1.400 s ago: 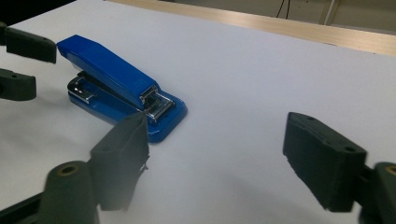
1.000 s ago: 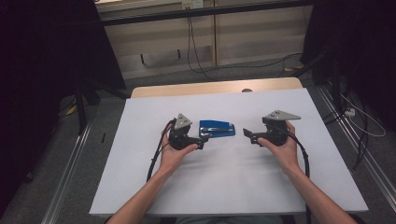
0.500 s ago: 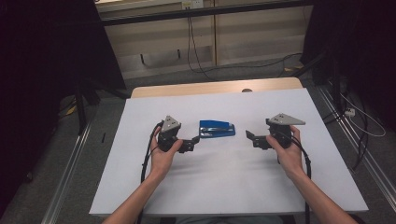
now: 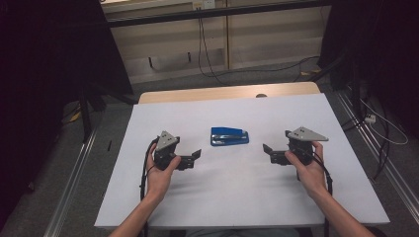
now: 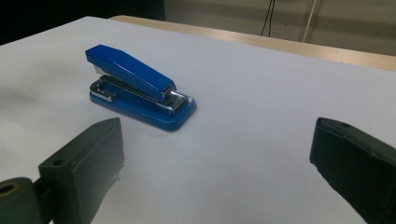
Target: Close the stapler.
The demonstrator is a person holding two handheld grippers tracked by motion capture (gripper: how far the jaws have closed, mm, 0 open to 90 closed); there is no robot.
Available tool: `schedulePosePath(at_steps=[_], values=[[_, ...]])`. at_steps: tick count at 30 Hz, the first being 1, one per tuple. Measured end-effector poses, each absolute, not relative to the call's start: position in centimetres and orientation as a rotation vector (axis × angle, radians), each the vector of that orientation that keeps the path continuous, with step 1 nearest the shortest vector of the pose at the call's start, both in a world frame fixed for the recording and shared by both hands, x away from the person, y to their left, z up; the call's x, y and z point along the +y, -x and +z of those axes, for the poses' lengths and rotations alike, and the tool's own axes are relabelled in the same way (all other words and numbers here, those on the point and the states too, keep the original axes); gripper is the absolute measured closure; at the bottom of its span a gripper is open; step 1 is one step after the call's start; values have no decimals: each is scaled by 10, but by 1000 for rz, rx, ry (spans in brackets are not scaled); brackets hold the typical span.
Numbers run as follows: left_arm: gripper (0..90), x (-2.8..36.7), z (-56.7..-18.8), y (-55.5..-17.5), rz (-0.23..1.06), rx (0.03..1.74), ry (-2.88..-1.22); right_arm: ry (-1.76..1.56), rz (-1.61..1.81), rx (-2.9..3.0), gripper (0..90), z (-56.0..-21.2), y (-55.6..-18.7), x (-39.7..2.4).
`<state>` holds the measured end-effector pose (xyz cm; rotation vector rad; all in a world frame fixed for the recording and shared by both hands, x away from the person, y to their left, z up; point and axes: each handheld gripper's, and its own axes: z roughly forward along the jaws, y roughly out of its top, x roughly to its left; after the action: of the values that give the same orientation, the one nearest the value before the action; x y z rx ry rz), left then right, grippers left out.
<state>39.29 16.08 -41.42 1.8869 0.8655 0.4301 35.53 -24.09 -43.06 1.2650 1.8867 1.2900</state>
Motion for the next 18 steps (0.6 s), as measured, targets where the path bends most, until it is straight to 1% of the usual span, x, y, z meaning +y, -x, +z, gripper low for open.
schedulePosePath(at_steps=[3,5,15,18], values=[[45,166,-413,-388,425,867,-1884,-1262,1285,1871,29,-429,-350,-244],[45,166,-413,-385,459,865,-1897,-1265,1288,1871,29,-429,-346,-246],[45,169,-412,-372,446,826,-1914,-1291,1267,1825,29,-429,-325,-265],[45,172,-413,-369,460,831,-1923,-1295,1263,1805,29,-428,-320,-271]])
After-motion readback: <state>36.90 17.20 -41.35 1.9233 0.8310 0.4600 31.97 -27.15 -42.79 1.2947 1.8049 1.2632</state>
